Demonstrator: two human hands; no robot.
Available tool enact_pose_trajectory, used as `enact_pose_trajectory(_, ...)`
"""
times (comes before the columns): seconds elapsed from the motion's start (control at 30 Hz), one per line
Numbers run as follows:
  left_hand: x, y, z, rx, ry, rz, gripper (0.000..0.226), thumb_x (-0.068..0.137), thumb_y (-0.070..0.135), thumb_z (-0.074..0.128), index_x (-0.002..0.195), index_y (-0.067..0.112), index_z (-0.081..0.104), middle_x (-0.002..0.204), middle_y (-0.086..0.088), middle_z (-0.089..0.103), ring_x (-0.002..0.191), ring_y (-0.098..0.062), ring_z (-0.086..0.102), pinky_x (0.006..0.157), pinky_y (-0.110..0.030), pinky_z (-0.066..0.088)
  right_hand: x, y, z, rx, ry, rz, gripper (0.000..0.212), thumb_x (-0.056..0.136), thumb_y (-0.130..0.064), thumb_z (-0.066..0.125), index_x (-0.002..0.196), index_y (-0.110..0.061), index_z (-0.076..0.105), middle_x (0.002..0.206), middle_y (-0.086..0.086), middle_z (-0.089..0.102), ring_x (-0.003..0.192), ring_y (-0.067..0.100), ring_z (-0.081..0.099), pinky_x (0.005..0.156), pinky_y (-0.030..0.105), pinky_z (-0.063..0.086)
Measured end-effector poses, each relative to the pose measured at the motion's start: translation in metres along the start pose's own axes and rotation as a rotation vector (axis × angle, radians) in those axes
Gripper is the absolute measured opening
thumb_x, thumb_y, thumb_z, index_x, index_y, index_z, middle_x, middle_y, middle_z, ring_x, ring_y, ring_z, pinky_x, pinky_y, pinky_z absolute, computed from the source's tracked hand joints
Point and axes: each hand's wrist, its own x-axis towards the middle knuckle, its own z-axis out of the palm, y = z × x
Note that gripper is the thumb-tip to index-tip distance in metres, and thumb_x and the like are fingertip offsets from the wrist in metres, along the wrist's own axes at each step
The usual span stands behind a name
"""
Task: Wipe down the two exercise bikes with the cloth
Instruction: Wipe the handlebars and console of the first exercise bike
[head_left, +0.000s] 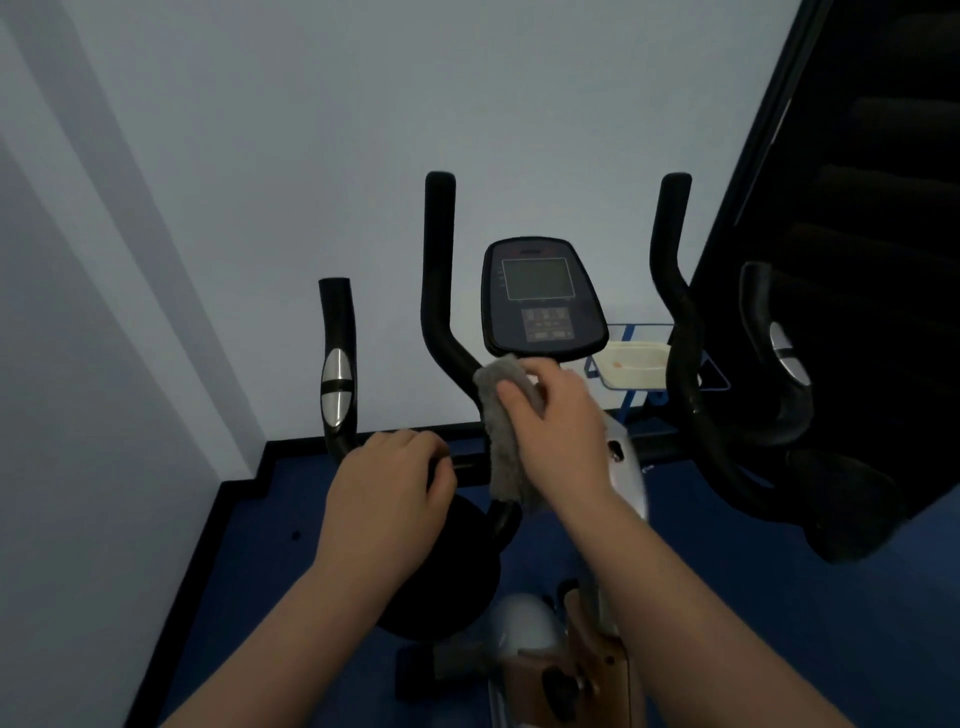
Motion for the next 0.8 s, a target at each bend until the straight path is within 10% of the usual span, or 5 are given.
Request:
enact_pose_trajectory(0.2,-0.004,-0.001,0.001,-0.022,0.027,-0.018,0.021,0.093,0.028,0.051,0.104,0.022,0.068,0.099,0.008,0.067,0.091,-0.01,0.056,0.078,-0.028,0.044,-0.081,0.025,0.011,0.113,0.074,-0.016,0.02,0.093,-0.025,0.06,0.11,-0.036,0.06,0.101,-0.012,0.053,0.097,-0.009,0.051,0.081,0.003,0.037)
enact_pose_trajectory(0.57,-0.004,-0.001,0.002,-0.01,0.017,-0.033,0.021,0.094,0.027,0.05,0.106,0.023,0.067,0.098,0.011,0.066,0.089,-0.007,0.054,0.071,-0.022,0.037,-0.023,0.014,0.008,0.132,0.003,0.035,0.015,0.096,-0.03,0.056,0.11,-0.034,0.06,0.103,-0.008,0.056,0.094,0.003,0.055,0.08,0.023,0.046)
enact_pose_trajectory(0.8,-0.004,-0.003,0.001,-0.012,0.032,-0.037,0.021,0.094,0.028,0.051,0.107,0.024,0.066,0.103,0.011,0.065,0.092,-0.008,0.055,0.077,-0.025,0.043,-0.078,0.03,0.005,0.219,-0.01,-0.023,0.018,0.092,-0.026,0.06,0.103,-0.041,0.062,0.102,-0.016,0.058,0.098,-0.003,0.056,0.082,0.009,0.042)
